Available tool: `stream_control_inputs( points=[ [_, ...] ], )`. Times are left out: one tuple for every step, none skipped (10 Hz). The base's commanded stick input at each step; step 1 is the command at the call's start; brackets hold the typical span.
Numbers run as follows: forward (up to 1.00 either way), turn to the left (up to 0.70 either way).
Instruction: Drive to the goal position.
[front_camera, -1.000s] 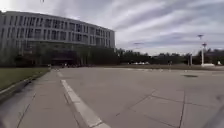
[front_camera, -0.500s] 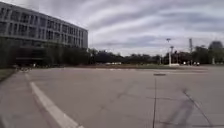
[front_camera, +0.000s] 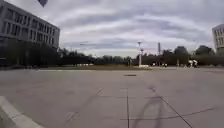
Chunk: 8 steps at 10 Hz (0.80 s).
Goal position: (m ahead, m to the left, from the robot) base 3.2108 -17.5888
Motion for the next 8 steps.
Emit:
stream_control_inputs(
  points=[
    [0.00,-0.85],
    [0.00,-0.85],
    [0.00,-0.85],
    [0.00,-0.85],
    [0.00,-0.85],
    [0.00,-0.85],
    [0.00,-0.85],
    [0.00,-0.85]
  ],
)
